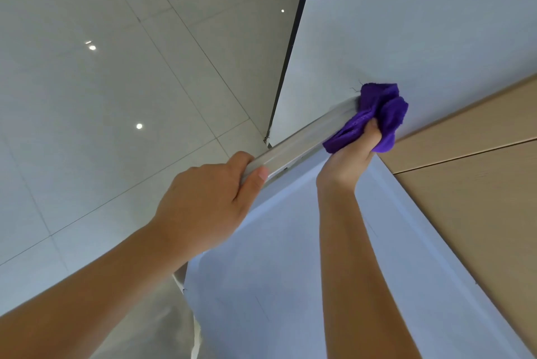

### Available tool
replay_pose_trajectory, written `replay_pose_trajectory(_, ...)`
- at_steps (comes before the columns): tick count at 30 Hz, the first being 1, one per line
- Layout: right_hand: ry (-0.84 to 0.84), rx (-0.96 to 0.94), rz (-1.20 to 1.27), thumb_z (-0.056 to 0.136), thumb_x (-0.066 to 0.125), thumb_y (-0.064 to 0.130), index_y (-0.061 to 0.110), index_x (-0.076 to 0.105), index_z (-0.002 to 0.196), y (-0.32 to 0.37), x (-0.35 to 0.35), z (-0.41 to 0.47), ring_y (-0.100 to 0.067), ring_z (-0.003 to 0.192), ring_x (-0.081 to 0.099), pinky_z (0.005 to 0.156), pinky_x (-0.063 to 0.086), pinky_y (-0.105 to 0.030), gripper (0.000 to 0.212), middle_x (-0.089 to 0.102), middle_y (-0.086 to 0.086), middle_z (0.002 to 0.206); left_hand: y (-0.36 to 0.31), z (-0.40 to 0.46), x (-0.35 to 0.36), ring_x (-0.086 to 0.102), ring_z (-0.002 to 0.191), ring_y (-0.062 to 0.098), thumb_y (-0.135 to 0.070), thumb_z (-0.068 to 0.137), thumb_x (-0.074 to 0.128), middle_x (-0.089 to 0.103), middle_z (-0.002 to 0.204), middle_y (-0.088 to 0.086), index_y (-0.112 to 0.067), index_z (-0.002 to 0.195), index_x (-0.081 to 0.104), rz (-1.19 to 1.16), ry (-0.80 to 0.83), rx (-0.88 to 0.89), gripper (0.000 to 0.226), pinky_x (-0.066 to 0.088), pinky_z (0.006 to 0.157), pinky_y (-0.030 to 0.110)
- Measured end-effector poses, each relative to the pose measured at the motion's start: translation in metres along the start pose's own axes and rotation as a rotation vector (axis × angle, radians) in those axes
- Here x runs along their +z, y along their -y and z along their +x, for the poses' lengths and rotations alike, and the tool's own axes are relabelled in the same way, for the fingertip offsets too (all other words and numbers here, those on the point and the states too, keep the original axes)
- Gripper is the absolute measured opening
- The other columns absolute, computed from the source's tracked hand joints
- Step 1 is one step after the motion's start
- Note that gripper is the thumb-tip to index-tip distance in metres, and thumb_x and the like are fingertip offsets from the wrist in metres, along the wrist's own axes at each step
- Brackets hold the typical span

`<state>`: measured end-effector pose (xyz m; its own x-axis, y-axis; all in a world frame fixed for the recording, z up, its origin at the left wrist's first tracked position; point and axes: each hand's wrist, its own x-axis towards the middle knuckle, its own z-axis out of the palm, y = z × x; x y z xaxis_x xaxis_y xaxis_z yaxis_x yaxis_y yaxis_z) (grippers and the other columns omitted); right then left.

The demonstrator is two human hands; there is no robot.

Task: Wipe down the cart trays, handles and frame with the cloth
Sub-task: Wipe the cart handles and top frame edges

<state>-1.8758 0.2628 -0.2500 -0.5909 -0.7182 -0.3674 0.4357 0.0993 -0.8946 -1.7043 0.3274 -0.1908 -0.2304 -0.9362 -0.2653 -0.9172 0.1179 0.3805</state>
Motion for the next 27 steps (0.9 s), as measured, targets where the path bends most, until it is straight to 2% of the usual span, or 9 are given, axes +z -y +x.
replay_pose_trajectory(3, -0.017, 0.248, 0.18, 0.093, 0.045, 0.037, 0.023, 0.058, 0.088, 0.005, 0.006, 0.001, -0.012, 0.075, 0.055, 0.071, 0.045, -0.026, 0.02, 0.058, 0.008, 0.077, 0.001, 0.001, -0.001, 0.042, 0.046, 0.01, -0.059, 0.077, -0.001, 0.042, 0.049, -0.006, -0.032, 0.089, 0.031, -0.01, 0.011, -0.002, 0.044, 0.033, 0.048, 0.027)
replay_pose_trajectory(6, 0.057, 0.353, 0.395, 0.092, 0.045, 0.041, 0.019, 0.06, 0.094, 0.018, 0.009, 0.008, -0.024, 0.085, 0.058, 0.093, 0.048, -0.039, 0.027, 0.062, -0.003, 0.084, 0.001, 0.0, -0.001, 0.043, 0.046, 0.01, -0.059, 0.076, -0.003, 0.041, 0.048, -0.005, -0.032, 0.087, 0.032, -0.029, 0.023, -0.007, 0.046, 0.033, 0.048, 0.026)
replay_pose_trajectory(8, 0.085, 0.419, 0.515, 0.092, 0.045, 0.041, 0.013, 0.059, 0.089, 0.023, 0.01, 0.019, -0.029, 0.079, 0.055, 0.094, 0.046, -0.045, 0.031, 0.057, -0.009, 0.079, 0.0, 0.0, -0.002, 0.044, 0.047, 0.011, -0.058, 0.077, -0.003, 0.042, 0.049, -0.005, -0.032, 0.087, 0.032, -0.031, 0.036, -0.017, 0.044, 0.033, 0.049, 0.027)
replay_pose_trajectory(12, 0.126, 0.459, 0.689, 0.088, 0.045, 0.023, 0.009, 0.048, 0.065, 0.02, 0.015, 0.035, -0.029, 0.058, 0.047, 0.058, 0.051, -0.038, 0.027, 0.046, -0.01, 0.06, 0.002, 0.003, -0.002, 0.046, 0.051, 0.012, -0.054, 0.086, 0.004, 0.043, 0.052, -0.005, -0.031, 0.088, 0.032, -0.06, 0.053, -0.014, 0.036, 0.039, 0.055, 0.029)
replay_pose_trajectory(15, 0.128, 0.385, 0.721, 0.073, 0.057, 0.016, 0.009, 0.049, 0.083, 0.016, 0.019, 0.032, -0.035, 0.073, 0.05, 0.073, 0.052, -0.045, 0.014, 0.049, -0.012, 0.074, 0.004, 0.003, -0.001, 0.047, 0.052, 0.014, -0.051, 0.09, 0.009, 0.044, 0.053, -0.005, -0.027, 0.091, 0.039, -0.107, 0.049, -0.008, 0.038, 0.038, 0.054, 0.03)
replay_pose_trajectory(17, 0.151, 0.376, 0.754, 0.085, 0.05, 0.022, 0.008, 0.053, 0.09, 0.016, 0.019, 0.027, -0.035, 0.076, 0.057, 0.082, 0.052, -0.044, 0.016, 0.058, -0.017, 0.076, 0.005, 0.002, 0.001, 0.049, 0.055, 0.014, -0.05, 0.088, 0.006, 0.047, 0.056, -0.005, -0.024, 0.093, 0.044, -0.155, 0.034, -0.003, 0.046, 0.037, 0.055, 0.03)
replay_pose_trajectory(20, 0.228, 0.319, 0.776, 0.092, 0.043, 0.026, 0.009, 0.053, 0.087, 0.018, 0.017, 0.017, -0.03, 0.071, 0.056, 0.079, 0.052, -0.035, 0.02, 0.059, -0.015, 0.074, 0.003, 0.001, 0.003, 0.055, 0.088, 0.011, -0.05, 0.091, 0.003, 0.062, 0.089, -0.014, -0.029, 0.118, 0.051, -0.355, -0.041, -0.008, 0.059, 0.041, 0.076, 0.028)
replay_pose_trajectory(22, 0.289, 0.315, 0.745, 0.091, 0.044, 0.028, 0.009, 0.056, 0.088, 0.019, 0.018, 0.007, -0.027, 0.074, 0.058, 0.074, 0.052, -0.03, 0.023, 0.06, -0.017, 0.081, 0.004, -0.001, 0.003, 0.046, 0.109, 0.005, -0.057, 0.087, 0.008, 0.055, 0.106, -0.024, -0.027, 0.136, 0.041, -0.494, -0.079, -0.005, 0.067, 0.036, 0.087, 0.024)
replay_pose_trajectory(27, 0.38, 0.309, 0.488, 0.087, 0.045, 0.028, 0.004, 0.074, 0.076, 0.017, 0.017, -0.019, -0.02, 0.075, 0.063, 0.064, 0.051, -0.025, 0.039, 0.062, -0.016, 0.095, 0.013, -0.002, 0.007, 0.037, 0.119, -0.006, -0.058, 0.086, 0.012, 0.043, 0.119, -0.028, -0.024, 0.139, 0.04, -0.729, -0.195, 0.058, 0.07, 0.024, 0.093, 0.001)
